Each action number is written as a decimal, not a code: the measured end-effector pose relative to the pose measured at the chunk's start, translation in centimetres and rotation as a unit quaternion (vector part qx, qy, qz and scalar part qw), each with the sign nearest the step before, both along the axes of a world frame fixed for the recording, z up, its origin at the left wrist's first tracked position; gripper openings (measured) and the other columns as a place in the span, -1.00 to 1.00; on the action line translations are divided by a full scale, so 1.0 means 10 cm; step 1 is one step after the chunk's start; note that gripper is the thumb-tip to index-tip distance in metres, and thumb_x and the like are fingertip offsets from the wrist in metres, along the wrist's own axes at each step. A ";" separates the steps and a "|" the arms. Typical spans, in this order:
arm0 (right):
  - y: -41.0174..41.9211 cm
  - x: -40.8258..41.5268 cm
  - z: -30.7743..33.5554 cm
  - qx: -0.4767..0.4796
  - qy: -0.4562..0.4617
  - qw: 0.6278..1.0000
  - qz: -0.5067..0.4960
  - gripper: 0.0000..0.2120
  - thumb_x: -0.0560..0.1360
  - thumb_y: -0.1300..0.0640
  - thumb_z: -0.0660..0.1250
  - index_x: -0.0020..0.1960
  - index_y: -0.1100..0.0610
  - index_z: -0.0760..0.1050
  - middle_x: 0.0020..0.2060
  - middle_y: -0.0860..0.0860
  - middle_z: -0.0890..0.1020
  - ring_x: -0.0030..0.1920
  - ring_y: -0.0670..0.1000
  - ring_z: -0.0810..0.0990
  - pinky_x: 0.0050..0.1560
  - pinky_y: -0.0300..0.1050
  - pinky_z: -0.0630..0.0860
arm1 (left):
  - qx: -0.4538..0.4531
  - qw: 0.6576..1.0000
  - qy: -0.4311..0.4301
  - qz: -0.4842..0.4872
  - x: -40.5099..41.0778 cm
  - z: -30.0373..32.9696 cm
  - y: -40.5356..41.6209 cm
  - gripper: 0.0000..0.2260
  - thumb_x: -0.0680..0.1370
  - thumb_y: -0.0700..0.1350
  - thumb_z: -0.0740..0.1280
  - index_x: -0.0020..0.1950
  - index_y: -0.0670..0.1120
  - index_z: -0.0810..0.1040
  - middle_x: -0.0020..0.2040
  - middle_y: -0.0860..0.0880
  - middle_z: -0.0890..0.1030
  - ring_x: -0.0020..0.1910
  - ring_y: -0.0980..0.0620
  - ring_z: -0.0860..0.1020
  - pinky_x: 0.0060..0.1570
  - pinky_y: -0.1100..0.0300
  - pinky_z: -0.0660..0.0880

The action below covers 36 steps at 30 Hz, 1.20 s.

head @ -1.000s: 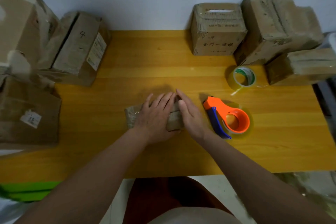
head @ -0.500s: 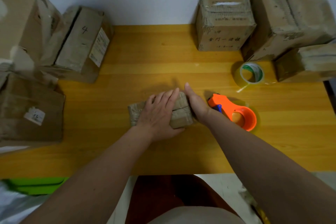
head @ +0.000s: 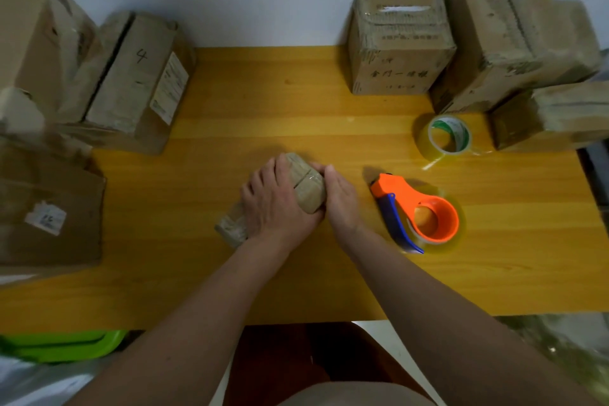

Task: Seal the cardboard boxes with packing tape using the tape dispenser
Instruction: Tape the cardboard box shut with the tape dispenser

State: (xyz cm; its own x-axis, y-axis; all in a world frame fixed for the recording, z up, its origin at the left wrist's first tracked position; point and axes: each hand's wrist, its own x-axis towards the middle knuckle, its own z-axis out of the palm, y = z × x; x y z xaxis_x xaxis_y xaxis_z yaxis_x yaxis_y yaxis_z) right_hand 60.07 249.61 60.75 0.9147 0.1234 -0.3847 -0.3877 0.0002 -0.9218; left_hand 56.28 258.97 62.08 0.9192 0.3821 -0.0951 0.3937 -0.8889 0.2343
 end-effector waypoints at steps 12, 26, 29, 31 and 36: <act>0.27 0.14 -0.34 0.145 0.221 0.927 -0.266 -0.33 0.62 -0.07 0.14 -0.61 0.14 0.53 -0.47 0.07 0.62 -0.30 0.11 0.58 -0.07 0.04 0.55 | -0.123 0.981 0.122 -0.092 0.03 0.19 0.25 0.17 0.26 0.14 0.54 0.57 -0.05 -0.24 0.55 0.00 -0.04 0.51 -0.05 0.01 0.44 -0.03 -0.01; -0.02 0.35 0.15 -0.349 -0.269 0.818 0.369 -0.60 0.66 0.08 0.07 0.49 0.06 0.28 0.42 0.10 0.37 0.41 0.09 0.33 0.38 -0.07 0.29 | -0.212 0.970 0.099 -0.060 -0.02 0.29 0.33 0.08 0.18 0.13 0.62 0.52 -0.07 0.07 0.45 -0.05 0.13 0.44 -0.08 0.17 0.39 -0.02 0.15; 0.13 0.48 0.25 -0.399 -0.283 0.768 0.413 -0.67 0.66 0.07 0.05 0.30 0.21 0.41 0.21 0.17 0.43 0.19 0.20 0.42 0.14 0.05 0.38 | -0.164 0.973 0.158 -0.027 -0.05 0.35 0.31 0.09 0.21 0.27 0.56 0.54 0.09 -0.03 0.46 -0.10 0.14 0.45 -0.15 0.13 0.40 -0.08 0.13; 0.26 0.50 0.27 -0.399 -0.259 0.766 0.432 -0.71 0.67 0.09 0.04 0.14 0.27 0.42 0.09 0.21 0.45 0.06 0.23 0.46 0.02 0.04 0.35 | -0.121 0.970 0.212 -0.010 -0.09 0.40 0.31 0.13 0.21 0.40 0.48 0.55 0.21 -0.17 0.51 -0.12 0.11 0.49 -0.19 0.08 0.43 -0.17 0.09; 0.41 0.58 0.38 -0.428 -0.153 0.781 0.428 -0.60 0.67 -0.03 0.02 0.17 0.24 0.47 0.17 0.21 0.53 0.19 0.22 0.48 0.07 -0.04 0.35 | -0.091 0.980 0.174 0.012 -0.25 0.47 0.28 0.20 0.21 0.45 0.43 0.57 0.03 -0.21 0.53 -0.08 0.17 0.51 -0.10 0.13 0.48 -0.18 -0.01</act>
